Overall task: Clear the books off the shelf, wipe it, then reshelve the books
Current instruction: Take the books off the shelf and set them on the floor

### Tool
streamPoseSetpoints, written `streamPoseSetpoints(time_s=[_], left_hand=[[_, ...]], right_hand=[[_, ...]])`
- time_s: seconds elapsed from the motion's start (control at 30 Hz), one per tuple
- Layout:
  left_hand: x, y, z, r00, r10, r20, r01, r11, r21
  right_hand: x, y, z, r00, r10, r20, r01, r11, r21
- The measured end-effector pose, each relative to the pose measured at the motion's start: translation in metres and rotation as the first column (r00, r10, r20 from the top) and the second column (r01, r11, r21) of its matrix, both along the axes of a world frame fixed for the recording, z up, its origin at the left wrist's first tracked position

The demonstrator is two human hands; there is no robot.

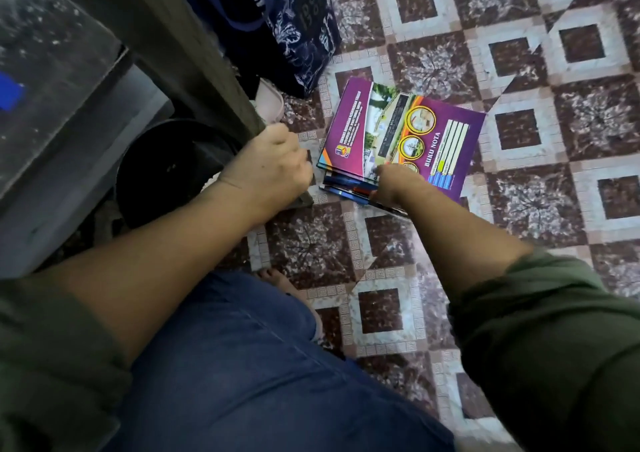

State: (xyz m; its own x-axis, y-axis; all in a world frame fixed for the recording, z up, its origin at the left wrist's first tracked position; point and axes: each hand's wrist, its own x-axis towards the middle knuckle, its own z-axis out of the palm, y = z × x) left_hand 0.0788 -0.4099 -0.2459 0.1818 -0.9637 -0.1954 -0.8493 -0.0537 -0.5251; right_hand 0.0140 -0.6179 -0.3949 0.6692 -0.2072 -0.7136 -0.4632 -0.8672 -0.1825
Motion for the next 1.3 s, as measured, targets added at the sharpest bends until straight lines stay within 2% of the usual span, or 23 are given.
streamPoseSetpoints(time_s=[0.07, 0.1, 0.13, 0.17, 0.23, 0.3, 0.33, 0.4, 0.47, 0.53, 0.63, 0.8, 0.9, 1.03, 1.17, 1.3], left_hand=[[-0.012, 0.009, 0.016, 0.946, 0.036, -0.323, -0.053, 0.998, -0.045], [-0.015, 0.015, 0.019, 0.895, 0.109, -0.433, -0.131, 0.991, -0.022], [-0.018, 0.027, 0.024, 0.842, 0.261, -0.472, -0.272, 0.961, 0.047], [-0.02, 0.044, 0.03, 0.77, 0.42, -0.48, -0.438, 0.895, 0.081], [-0.015, 0.079, 0.042, 0.526, 0.631, -0.57, -0.727, 0.682, 0.083], [-0.009, 0.12, 0.052, 0.269, 0.731, -0.627, -0.904, 0.416, 0.097], [-0.01, 0.138, 0.061, 0.173, 0.755, -0.633, -0.941, 0.316, 0.119], [-0.016, 0.171, 0.081, 0.051, 0.773, -0.632, -0.971, 0.185, 0.148], [-0.026, 0.204, 0.101, -0.008, 0.776, -0.63, -0.991, 0.079, 0.11], [-0.036, 0.243, 0.123, -0.032, 0.792, -0.609, -0.999, -0.018, 0.029], [-0.058, 0.308, 0.159, -0.009, 0.82, -0.573, -0.986, -0.103, -0.133], [-0.089, 0.405, 0.213, 0.109, 0.881, -0.461, -0.851, -0.157, -0.501], [-0.1, 0.442, 0.239, 0.153, 0.913, -0.379, -0.753, -0.14, -0.643], [-0.1, 0.479, 0.252, 0.08, 0.928, -0.365, -0.776, -0.172, -0.608], [-0.093, 0.49, 0.242, 0.073, 0.954, -0.292, -0.865, -0.085, -0.494], [-0.084, 0.486, 0.225, 0.009, 0.958, -0.286, -0.917, -0.106, -0.384]], right_hand=[[-0.003, 0.018, 0.03, 0.999, 0.04, 0.024, -0.04, 0.999, 0.008], [-0.006, 0.027, 0.043, 0.998, 0.042, 0.039, -0.043, 0.999, 0.031], [-0.01, 0.038, 0.059, 0.996, 0.061, 0.066, -0.065, 0.996, 0.058], [-0.013, 0.052, 0.078, 0.991, 0.092, 0.102, -0.101, 0.991, 0.089], [-0.015, 0.075, 0.118, 0.972, 0.128, 0.199, -0.161, 0.974, 0.159], [-0.011, 0.1, 0.155, 0.942, 0.171, 0.289, -0.233, 0.952, 0.197], [-0.008, 0.113, 0.169, 0.919, 0.206, 0.335, -0.28, 0.941, 0.189], [0.002, 0.14, 0.194, 0.863, 0.28, 0.42, -0.372, 0.915, 0.155], [0.014, 0.171, 0.217, 0.803, 0.343, 0.487, -0.458, 0.878, 0.137], [0.026, 0.204, 0.242, 0.748, 0.405, 0.526, -0.541, 0.831, 0.131], [0.039, 0.258, 0.276, 0.647, 0.475, 0.597, -0.642, 0.761, 0.091], [0.05, 0.355, 0.323, 0.519, 0.591, 0.618, -0.76, 0.65, 0.017], [0.05, 0.406, 0.348, 0.451, 0.609, 0.653, -0.803, 0.595, -0.001], [0.052, 0.469, 0.367, 0.339, 0.614, 0.713, -0.84, 0.539, -0.066], [0.061, 0.522, 0.371, 0.2, 0.619, 0.759, -0.844, 0.503, -0.188], [0.075, 0.555, 0.364, 0.176, 0.667, 0.724, -0.827, 0.499, -0.259]])
